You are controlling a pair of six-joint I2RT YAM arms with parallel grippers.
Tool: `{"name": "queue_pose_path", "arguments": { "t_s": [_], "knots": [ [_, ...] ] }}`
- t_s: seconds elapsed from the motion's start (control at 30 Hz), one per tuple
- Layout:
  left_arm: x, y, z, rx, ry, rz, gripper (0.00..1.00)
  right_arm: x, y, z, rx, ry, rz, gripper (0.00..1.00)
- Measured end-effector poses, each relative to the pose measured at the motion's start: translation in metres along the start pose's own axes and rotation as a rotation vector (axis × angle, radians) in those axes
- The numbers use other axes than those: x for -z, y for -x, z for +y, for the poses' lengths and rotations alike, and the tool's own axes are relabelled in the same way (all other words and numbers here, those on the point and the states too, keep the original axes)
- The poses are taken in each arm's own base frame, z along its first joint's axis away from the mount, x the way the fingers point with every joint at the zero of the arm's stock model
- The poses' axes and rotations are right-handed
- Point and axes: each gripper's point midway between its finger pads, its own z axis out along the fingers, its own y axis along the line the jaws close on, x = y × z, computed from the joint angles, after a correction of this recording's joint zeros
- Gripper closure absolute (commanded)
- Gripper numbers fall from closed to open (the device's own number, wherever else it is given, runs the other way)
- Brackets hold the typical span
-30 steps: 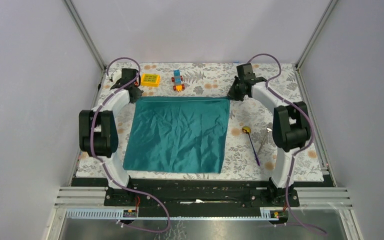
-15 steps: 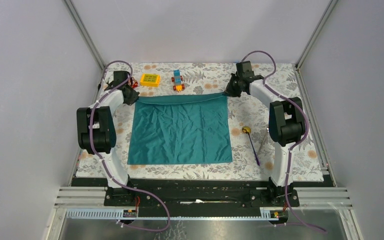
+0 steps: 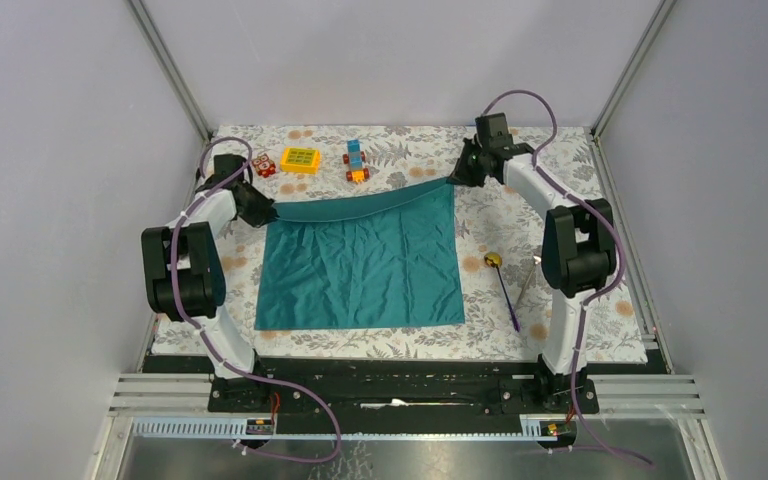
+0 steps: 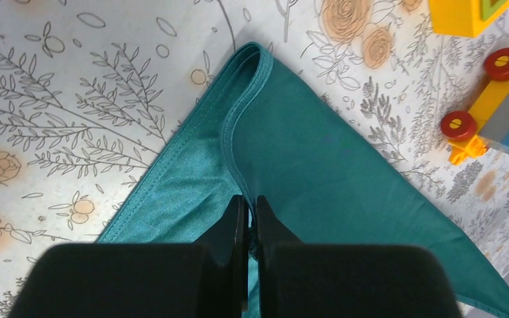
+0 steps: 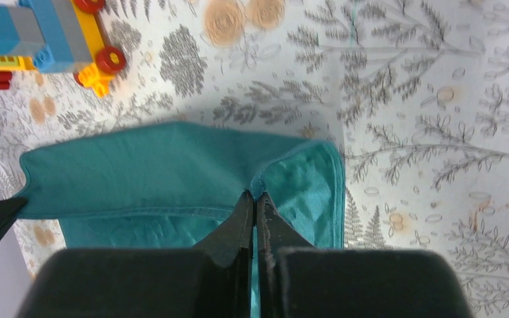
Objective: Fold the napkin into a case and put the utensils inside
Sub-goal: Fold the napkin flat at the center of the board.
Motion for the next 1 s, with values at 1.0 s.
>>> {"name": "queue_pose_path", "arguments": {
  "t_s": [1.0],
  "knots": [
    [-0.005,0.056,-0.030,-0.038,-0.017,0.022,1.00,-0.047,0.052,0.006,0.085,-0.057,-0.029,1.00]
  ]
}}
